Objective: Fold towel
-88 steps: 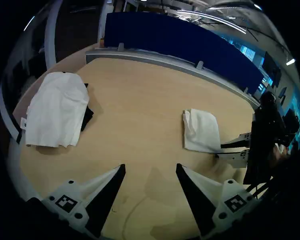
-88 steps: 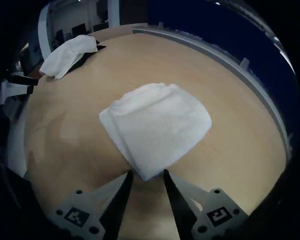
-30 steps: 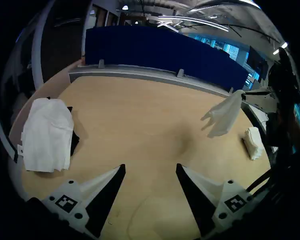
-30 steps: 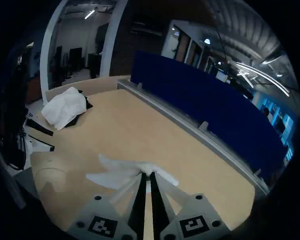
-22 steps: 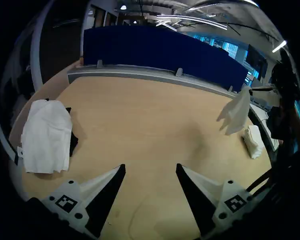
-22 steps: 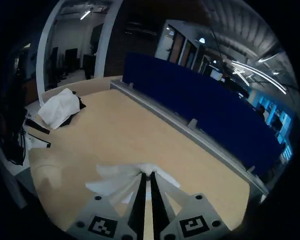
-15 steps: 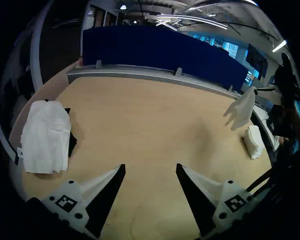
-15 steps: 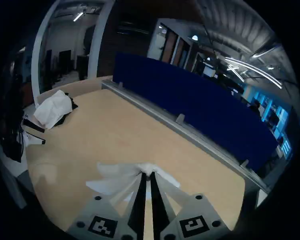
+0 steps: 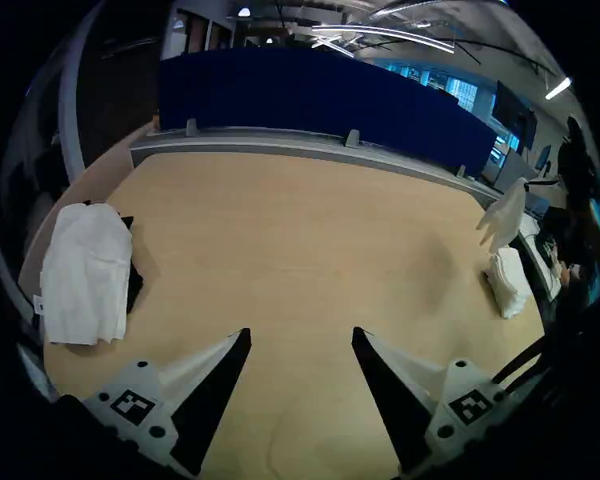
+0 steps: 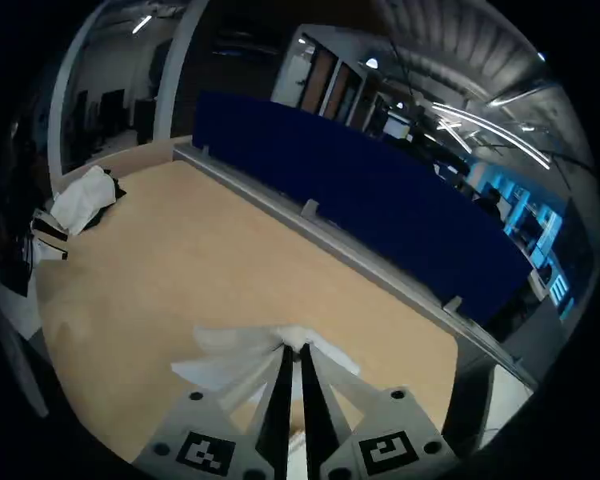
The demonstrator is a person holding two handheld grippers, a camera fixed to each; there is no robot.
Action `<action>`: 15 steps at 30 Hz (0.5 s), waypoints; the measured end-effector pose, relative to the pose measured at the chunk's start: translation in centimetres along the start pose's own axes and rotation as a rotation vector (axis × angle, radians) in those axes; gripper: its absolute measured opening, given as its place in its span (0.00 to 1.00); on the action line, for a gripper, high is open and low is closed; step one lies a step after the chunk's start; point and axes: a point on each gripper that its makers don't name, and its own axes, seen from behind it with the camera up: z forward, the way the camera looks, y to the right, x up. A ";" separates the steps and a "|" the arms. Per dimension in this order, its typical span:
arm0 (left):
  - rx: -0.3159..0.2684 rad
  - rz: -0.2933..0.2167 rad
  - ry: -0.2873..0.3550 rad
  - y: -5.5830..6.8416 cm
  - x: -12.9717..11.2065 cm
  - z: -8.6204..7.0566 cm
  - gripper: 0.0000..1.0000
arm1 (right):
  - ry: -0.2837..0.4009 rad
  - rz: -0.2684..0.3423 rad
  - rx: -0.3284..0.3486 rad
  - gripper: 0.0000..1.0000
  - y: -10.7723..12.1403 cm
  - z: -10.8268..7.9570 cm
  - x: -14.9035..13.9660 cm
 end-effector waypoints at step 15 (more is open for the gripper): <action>0.017 0.014 -0.015 2.9 0.2 0.5 0.94 | -0.067 0.036 -0.045 0.07 7.9 -1.3 -6.7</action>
